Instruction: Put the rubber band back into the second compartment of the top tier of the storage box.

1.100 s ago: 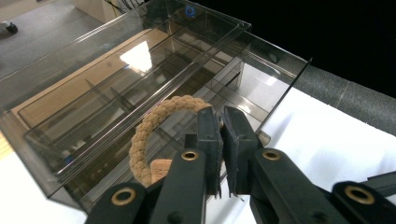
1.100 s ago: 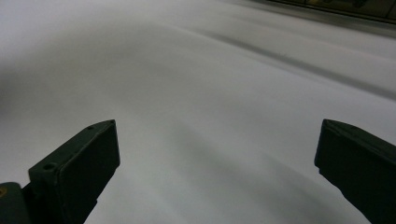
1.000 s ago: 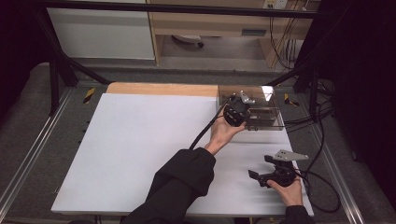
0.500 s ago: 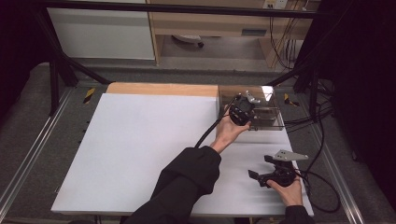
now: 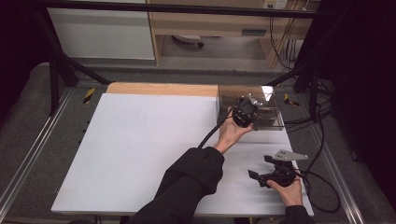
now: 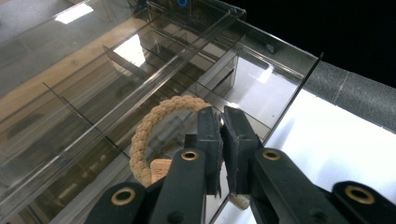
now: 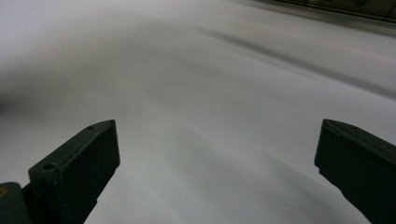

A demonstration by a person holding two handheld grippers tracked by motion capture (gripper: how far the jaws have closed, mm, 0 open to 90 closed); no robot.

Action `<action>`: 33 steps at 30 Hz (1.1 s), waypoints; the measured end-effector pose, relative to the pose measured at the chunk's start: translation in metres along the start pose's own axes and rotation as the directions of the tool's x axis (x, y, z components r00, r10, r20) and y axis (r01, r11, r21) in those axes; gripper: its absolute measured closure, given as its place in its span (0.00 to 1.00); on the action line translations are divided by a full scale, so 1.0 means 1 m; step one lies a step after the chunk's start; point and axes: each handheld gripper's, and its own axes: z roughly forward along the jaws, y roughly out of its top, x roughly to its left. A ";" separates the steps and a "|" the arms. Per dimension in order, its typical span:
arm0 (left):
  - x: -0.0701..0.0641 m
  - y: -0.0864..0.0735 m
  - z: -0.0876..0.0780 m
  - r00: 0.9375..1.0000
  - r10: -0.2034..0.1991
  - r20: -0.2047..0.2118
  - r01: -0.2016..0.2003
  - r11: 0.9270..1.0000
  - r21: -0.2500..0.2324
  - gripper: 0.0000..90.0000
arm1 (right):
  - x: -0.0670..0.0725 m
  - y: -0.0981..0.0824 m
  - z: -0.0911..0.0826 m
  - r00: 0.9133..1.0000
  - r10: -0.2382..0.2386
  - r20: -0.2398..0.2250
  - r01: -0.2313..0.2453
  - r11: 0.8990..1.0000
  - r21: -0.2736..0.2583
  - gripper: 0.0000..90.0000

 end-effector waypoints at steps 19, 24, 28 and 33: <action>-0.002 -0.002 0.008 1.000 0.000 0.010 -0.001 1.000 0.018 0.90 | 0.000 0.000 0.000 1.000 -0.001 -0.003 0.001 1.000 0.002 0.01; -0.001 -0.001 0.002 1.000 0.005 0.017 -0.005 1.000 0.019 0.79 | 0.000 0.000 0.000 1.000 0.002 -0.004 -0.002 1.000 0.002 0.01; 0.001 0.000 -0.008 1.000 0.006 0.020 -0.006 1.000 0.015 0.73 | 0.000 0.000 0.000 1.000 0.003 -0.004 -0.003 1.000 0.001 0.01; 0.005 -0.004 -0.021 1.000 -0.006 0.018 0.006 1.000 -0.008 0.63 | 0.000 0.000 0.000 1.000 0.001 -0.004 -0.001 1.000 -0.001 0.01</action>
